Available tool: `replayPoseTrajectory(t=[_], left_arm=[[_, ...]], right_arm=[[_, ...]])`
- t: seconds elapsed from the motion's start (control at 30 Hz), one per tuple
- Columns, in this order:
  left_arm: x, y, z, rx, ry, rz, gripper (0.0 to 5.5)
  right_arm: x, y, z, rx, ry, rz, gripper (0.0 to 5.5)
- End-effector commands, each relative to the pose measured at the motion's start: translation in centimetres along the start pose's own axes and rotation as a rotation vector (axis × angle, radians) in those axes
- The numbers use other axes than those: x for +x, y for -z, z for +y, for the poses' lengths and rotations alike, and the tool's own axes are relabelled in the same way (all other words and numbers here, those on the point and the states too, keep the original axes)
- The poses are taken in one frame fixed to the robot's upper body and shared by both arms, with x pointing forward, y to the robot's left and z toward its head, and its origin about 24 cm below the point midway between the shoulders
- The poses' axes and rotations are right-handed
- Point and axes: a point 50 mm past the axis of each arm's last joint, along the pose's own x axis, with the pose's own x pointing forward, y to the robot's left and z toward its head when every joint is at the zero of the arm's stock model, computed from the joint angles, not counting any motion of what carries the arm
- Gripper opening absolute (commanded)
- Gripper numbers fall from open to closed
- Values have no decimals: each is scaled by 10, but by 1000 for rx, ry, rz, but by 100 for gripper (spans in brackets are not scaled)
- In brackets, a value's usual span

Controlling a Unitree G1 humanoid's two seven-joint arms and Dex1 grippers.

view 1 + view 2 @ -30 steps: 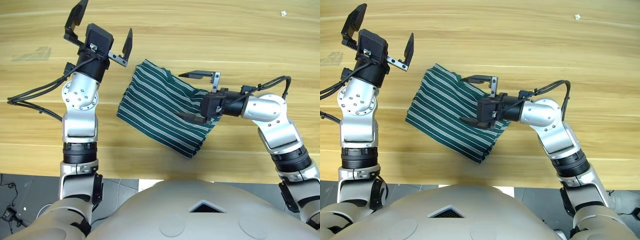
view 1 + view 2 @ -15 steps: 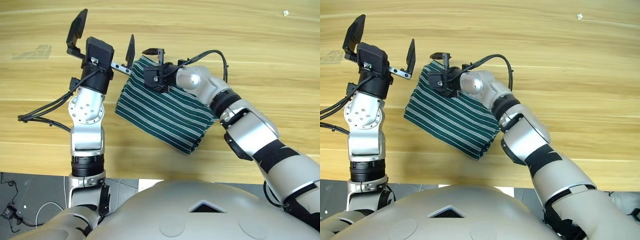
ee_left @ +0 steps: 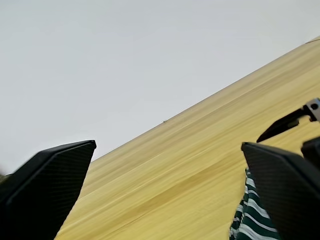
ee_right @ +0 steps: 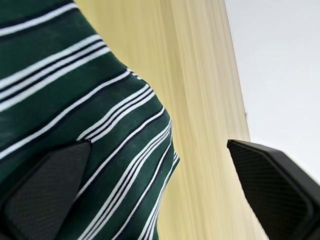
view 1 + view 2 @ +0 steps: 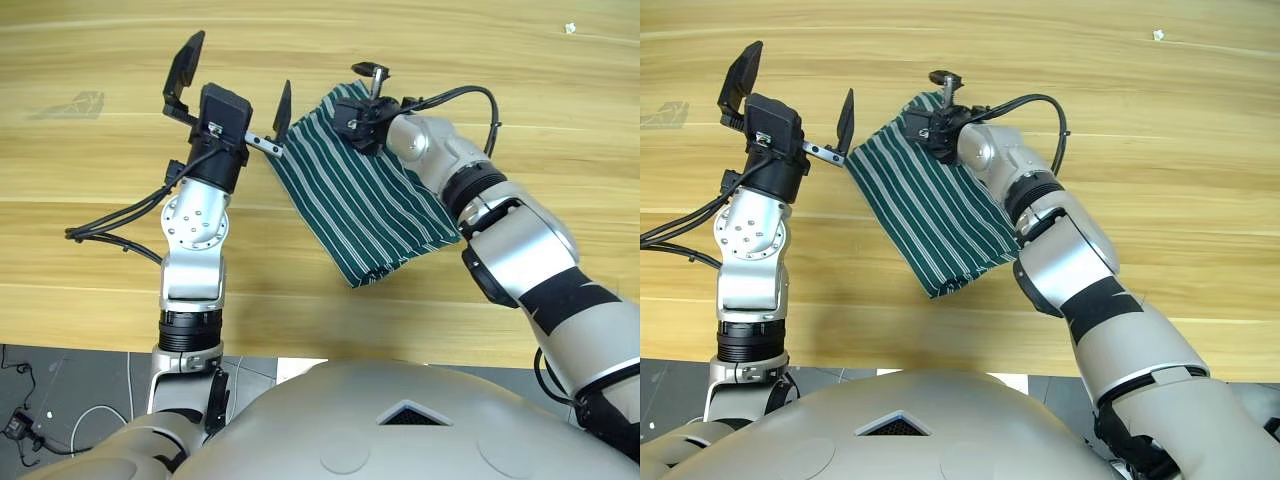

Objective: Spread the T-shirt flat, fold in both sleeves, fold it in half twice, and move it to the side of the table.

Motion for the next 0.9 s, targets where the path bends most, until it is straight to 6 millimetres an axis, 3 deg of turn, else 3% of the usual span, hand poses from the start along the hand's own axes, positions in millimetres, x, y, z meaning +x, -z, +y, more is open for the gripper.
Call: replayPoseTrajectory(t=[0.03, 0.13, 0.3, 0.5, 0.67, 0.9], left_arm=[[-6, 5, -18, 73, 109, 15, 540], [-8, 5, -25, 105, 151, 12, 540], [-13, 5, -38, 145, 228, 3, 540], [-15, 5, -41, 166, 249, 1, 540], [-17, 5, -42, 181, 266, -2, 540], [-16, 4, -43, 200, 271, -10, 540]], right_arm=[[-19, 56, 9, 36, -50, 183, 504], [-28, 72, 10, 51, -65, 195, 504], [-40, 82, 1, 101, -23, 125, 504], [-51, 74, -10, 124, 62, -16, 504], [-78, 76, -30, 163, 215, -89, 504], [-106, 45, -61, 165, 426, -255, 504]])
